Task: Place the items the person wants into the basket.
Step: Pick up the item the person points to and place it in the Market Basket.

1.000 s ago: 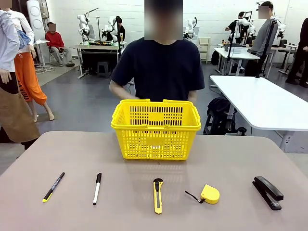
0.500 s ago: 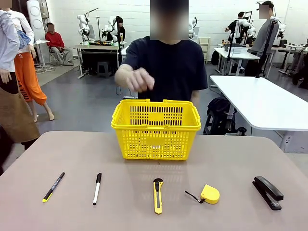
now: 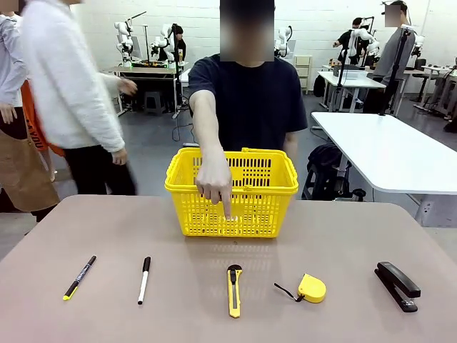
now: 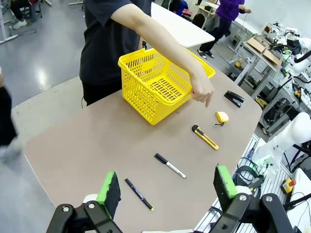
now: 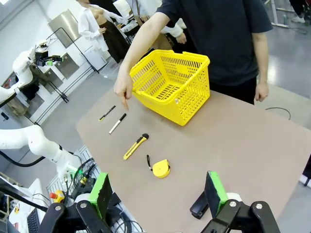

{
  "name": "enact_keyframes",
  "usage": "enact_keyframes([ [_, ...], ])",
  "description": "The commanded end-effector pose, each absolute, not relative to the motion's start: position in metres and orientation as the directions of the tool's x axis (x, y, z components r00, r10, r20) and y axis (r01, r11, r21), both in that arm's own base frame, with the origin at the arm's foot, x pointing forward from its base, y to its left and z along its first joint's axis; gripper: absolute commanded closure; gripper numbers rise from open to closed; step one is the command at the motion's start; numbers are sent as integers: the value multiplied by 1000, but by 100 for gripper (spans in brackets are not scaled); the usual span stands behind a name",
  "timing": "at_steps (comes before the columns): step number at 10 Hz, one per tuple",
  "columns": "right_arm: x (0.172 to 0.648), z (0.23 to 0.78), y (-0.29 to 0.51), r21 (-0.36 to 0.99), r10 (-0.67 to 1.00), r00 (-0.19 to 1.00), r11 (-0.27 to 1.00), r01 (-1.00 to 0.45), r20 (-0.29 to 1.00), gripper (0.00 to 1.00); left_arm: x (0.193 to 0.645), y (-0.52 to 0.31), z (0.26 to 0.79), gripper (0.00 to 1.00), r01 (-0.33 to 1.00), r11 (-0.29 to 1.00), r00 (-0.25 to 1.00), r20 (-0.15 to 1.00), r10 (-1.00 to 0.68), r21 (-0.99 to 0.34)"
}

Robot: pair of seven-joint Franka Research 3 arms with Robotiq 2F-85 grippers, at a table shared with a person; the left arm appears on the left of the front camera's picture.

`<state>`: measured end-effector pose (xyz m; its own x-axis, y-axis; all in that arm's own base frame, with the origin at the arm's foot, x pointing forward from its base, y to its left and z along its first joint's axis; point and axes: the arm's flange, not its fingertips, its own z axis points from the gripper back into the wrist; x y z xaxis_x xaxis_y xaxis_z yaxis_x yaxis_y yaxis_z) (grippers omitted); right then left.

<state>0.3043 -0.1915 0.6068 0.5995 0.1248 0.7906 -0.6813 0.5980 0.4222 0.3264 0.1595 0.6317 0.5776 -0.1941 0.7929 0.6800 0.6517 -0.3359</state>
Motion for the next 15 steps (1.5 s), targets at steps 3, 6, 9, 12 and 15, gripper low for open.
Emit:
enact_keyframes([
  [3, 307, 609, -191, 416, 114, 577, 584, -697, 808, 0, 327, 161, 632, 0, 690, 645, 565, 801, -198, -328],
  [6, 307, 609, -191, 416, 114, 577, 584, -697, 808, 0, 327, 161, 632, 0, 690, 645, 565, 801, -198, -328],
  [9, 307, 609, -191, 416, 114, 577, 584, -697, 808, 0, 319, 126, 661, 0, 710, 661, 545, 784, -297, -243],
  [12, 307, 609, -191, 416, 114, 577, 584, -697, 808, 0, 323, 0, 715, 0, 761, 622, 563, 663, -494, -182],
  [15, 307, 609, -191, 416, 114, 577, 584, -697, 808, 0, 317, -158, 692, 0, 565, 785, 810, 351, -469, -254],
])
